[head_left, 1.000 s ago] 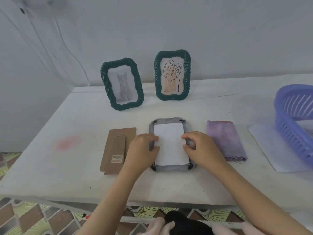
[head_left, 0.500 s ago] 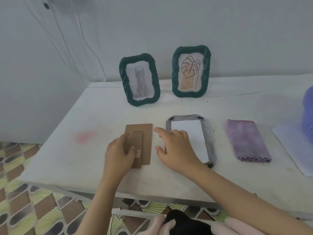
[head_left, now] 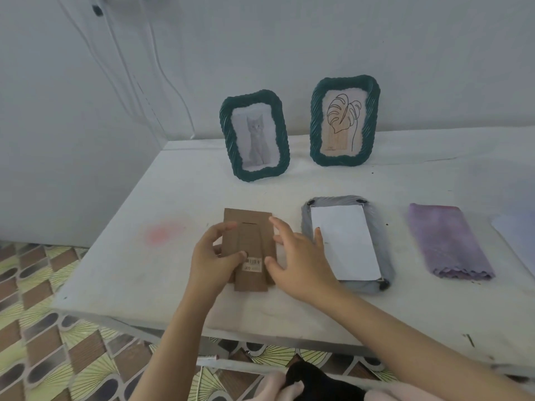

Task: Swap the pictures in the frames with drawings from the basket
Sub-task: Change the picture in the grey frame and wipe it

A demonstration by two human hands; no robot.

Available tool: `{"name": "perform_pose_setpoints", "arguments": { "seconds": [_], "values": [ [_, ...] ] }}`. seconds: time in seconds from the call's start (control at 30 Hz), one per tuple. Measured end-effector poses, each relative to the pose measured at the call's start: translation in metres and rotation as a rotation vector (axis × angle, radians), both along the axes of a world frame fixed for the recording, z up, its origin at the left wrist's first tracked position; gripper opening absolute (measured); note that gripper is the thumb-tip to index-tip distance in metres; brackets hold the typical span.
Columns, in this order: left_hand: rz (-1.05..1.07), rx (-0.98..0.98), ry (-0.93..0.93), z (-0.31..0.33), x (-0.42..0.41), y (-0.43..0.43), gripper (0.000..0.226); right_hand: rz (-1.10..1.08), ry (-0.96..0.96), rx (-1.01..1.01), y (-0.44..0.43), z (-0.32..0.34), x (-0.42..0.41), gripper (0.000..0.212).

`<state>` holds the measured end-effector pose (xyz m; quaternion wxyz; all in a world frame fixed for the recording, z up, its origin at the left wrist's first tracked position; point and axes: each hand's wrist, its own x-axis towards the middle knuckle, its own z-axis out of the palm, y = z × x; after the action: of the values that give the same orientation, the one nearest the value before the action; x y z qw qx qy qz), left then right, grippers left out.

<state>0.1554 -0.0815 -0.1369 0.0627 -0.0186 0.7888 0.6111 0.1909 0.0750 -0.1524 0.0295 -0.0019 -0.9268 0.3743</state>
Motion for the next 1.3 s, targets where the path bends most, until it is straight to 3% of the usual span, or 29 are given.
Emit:
{"name": "perform_pose_setpoints", "arguments": {
  "seconds": [0.17,0.47,0.93,1.3],
  "values": [
    [-0.056,0.122,-0.097,0.015,-0.005,0.001,0.040,-0.026,0.077,-0.121,-0.002,-0.002,0.001,0.057],
    [-0.177,0.300,-0.036,0.030,-0.003,0.032,0.041,-0.217,0.217,-0.660,0.039,0.023,0.007,0.042],
    [-0.410,-0.360,0.237,0.006,-0.008,0.110,0.045,-0.422,0.061,-0.389,0.127,0.014,0.019,0.034],
    [-0.471,-0.510,0.260,0.001,-0.009,0.111,0.046,-0.392,0.007,-0.242,0.130,0.002,0.022,0.032]
  ]
}}
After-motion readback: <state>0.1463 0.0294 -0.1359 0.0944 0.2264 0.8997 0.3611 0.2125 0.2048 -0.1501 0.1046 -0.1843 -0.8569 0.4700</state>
